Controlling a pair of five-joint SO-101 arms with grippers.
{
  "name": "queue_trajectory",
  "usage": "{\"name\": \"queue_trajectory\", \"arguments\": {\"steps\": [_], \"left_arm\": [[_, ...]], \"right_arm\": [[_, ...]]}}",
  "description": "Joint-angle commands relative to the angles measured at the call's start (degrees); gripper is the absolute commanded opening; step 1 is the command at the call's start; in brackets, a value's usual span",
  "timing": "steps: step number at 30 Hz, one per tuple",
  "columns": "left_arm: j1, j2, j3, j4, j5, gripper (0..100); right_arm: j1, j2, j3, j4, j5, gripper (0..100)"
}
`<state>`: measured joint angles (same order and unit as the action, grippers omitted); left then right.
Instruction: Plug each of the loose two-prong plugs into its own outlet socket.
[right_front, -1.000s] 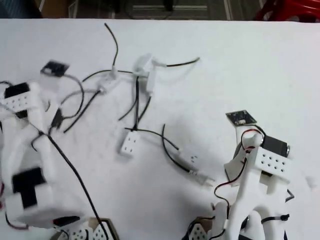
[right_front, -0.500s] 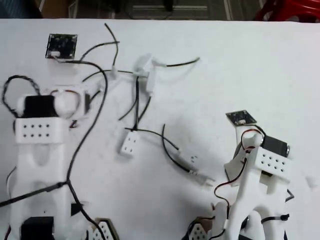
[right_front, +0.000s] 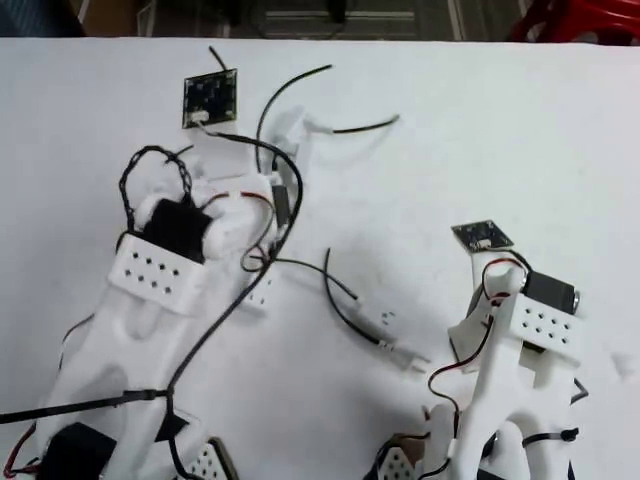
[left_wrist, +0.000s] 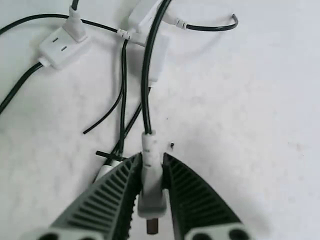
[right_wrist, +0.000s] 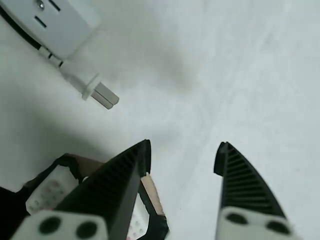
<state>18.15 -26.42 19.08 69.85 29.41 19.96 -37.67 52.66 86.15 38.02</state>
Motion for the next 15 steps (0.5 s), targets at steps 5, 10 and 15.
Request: {"name": "queue_trajectory", "arguments": {"steps": [5, 10, 15], "left_arm": [[10.6, -2.9, -2.9, -1.6, 8.8, 2], [15.9, -11.4, -1.1, -1.8, 9.1, 3], [17.0, -22.0, 8.4, -11.9, 9.7, 3]], "right_arm": [[0.0, -1.4, -1.1, -0.2, 0.4, 21.5], [0.3, -1.4, -4.4, 1.5, 0.4, 21.5], [0.0, -1.4, -6.4, 3.5, 0.1, 21.5]]}}
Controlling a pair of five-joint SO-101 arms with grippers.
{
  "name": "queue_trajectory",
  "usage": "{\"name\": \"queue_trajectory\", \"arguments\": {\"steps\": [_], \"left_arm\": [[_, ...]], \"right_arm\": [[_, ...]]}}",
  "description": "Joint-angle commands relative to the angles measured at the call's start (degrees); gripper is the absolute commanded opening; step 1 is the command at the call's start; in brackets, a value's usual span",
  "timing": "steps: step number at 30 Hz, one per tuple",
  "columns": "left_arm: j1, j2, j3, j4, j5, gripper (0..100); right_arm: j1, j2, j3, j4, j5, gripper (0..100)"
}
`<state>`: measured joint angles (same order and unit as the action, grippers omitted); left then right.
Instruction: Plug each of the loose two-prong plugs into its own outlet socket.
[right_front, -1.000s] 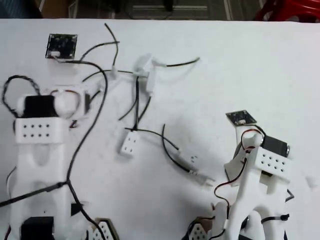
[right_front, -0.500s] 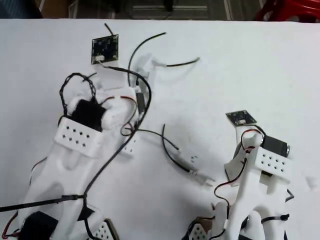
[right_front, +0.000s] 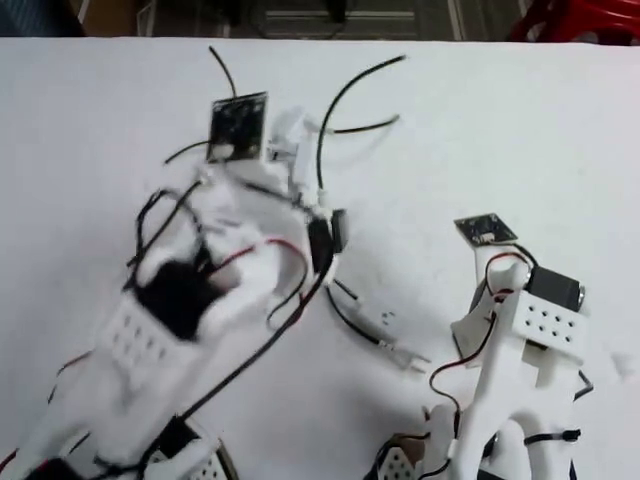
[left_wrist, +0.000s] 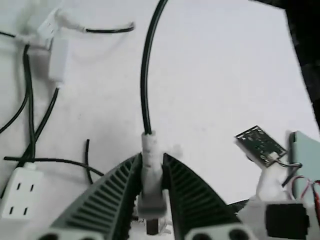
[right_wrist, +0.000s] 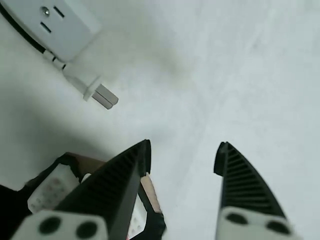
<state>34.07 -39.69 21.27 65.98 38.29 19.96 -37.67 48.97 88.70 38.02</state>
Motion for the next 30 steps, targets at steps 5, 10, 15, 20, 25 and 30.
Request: {"name": "queue_trajectory", "arguments": {"steps": [5, 10, 15, 20, 25, 30], "left_arm": [[-0.8, -18.7, 24.8, -22.3, 6.4, 3], [-4.6, -29.5, 39.7, -37.0, 13.3, 3], [-8.3, -40.8, 51.5, -48.4, 17.1, 3], [-8.4, -51.4, 64.2, -60.0, 15.8, 3], [-8.7, -61.5, 76.1, -73.7, 16.1, 3], [-8.7, -64.8, 75.6, -68.8, 16.4, 3]], "right_arm": [[-1.3, -0.9, -2.7, 0.8, 0.0, 21.5], [-5.8, -0.8, -3.3, 2.2, -0.1, 21.5], [-11.6, -0.7, -11.3, 9.5, -4.7, 16.6], [-22.5, 1.2, -18.9, 9.8, -11.2, 11.2], [-34.0, 13.7, -25.4, 9.9, -15.8, 11.2], [-39.3, 26.6, -36.8, 10.0, -18.5, 11.1]]}}
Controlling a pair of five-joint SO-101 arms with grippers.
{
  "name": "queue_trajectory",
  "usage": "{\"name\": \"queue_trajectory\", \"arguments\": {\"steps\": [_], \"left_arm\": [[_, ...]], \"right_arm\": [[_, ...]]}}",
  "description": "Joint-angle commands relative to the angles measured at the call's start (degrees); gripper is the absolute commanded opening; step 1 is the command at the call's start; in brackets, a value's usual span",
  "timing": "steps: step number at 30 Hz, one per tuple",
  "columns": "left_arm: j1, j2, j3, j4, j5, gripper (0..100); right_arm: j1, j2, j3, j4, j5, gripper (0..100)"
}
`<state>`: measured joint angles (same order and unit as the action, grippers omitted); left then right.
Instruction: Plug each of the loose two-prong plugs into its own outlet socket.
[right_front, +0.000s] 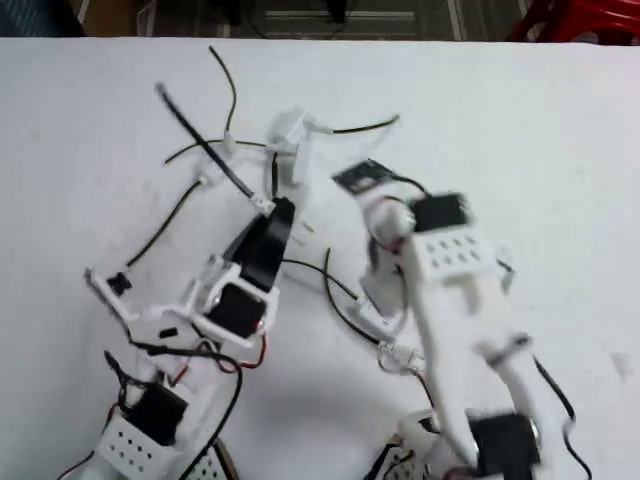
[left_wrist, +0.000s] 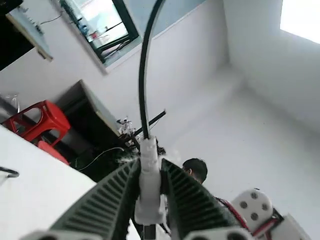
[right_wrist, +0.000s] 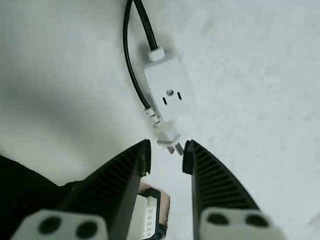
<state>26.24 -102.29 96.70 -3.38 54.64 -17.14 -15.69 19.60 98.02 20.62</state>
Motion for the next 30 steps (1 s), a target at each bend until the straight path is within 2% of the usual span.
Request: {"name": "queue_trajectory", "arguments": {"steps": [1, 6, 15, 18, 24, 30], "left_arm": [[-1.0, -2.2, 0.3, 1.1, 0.0, 3], [-1.1, -2.2, 0.3, 1.6, 0.1, 3], [-1.1, -2.2, 0.3, 1.6, 0.1, 3], [-1.1, -2.2, 0.3, 1.6, 0.1, 3], [-1.1, -2.2, 0.3, 1.6, 0.1, 3], [-1.1, -2.2, 0.3, 1.6, 0.1, 3]], "right_arm": [[-2.7, 5.8, -9.6, 0.7, -1.2, 11.1], [-4.6, 4.4, -16.1, 0.7, -1.3, 10.9], [-5.8, -11.6, -10.9, 0.7, -1.3, 10.8], [-10.1, -18.4, -10.3, 0.6, -1.3, 7.3], [-24.6, -22.8, -10.5, 0.5, -1.3, 6.7], [-27.9, -18.9, -13.9, 0.0, -1.3, 6.7]]}}
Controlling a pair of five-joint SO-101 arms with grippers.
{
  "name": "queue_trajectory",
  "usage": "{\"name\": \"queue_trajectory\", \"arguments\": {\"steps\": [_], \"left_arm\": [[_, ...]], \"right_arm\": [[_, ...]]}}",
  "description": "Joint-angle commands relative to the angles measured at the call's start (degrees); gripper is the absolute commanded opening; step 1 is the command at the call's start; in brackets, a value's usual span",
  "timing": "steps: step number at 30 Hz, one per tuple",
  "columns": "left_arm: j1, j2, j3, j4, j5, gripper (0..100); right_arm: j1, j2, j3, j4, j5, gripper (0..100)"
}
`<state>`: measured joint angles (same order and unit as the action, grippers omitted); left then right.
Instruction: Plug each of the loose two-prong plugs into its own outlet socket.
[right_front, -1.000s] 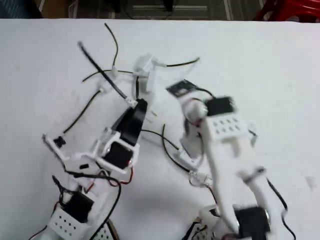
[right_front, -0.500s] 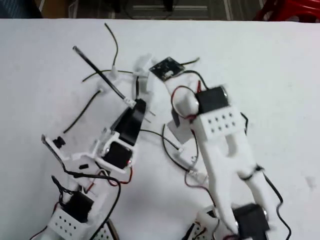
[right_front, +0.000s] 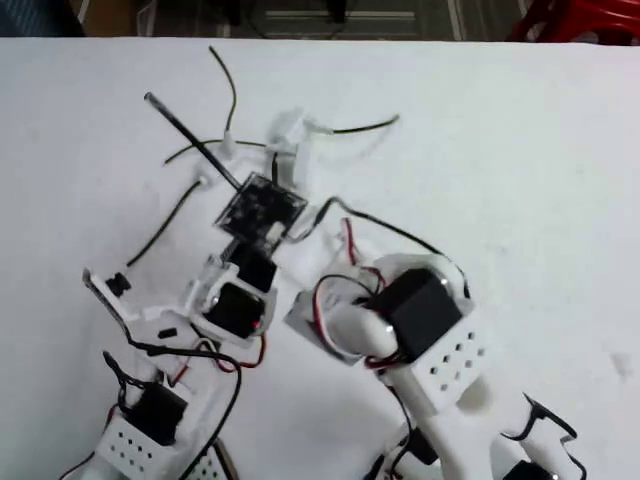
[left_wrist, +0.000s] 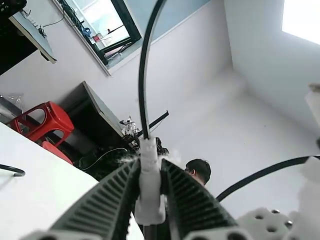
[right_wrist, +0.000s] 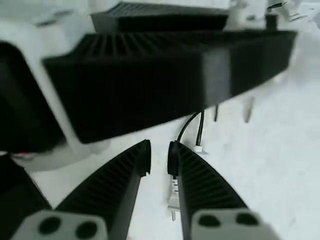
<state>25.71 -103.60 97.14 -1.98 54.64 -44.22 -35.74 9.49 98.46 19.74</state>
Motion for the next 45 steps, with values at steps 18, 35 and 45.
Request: {"name": "queue_trajectory", "arguments": {"steps": [18, 35, 45], "left_arm": [[-0.1, -0.8, -0.2, 2.9, 0.1, 3], [0.0, -0.8, -0.2, 3.3, 0.1, 3], [0.0, -0.8, -0.2, 3.4, 0.1, 3]], "right_arm": [[12.4, 25.4, -30.6, -0.3, 0.1, 6.6], [12.3, 28.9, -38.6, -0.4, 0.2, 6.7], [12.2, 29.0, -39.8, -0.3, 0.2, 6.9]]}}
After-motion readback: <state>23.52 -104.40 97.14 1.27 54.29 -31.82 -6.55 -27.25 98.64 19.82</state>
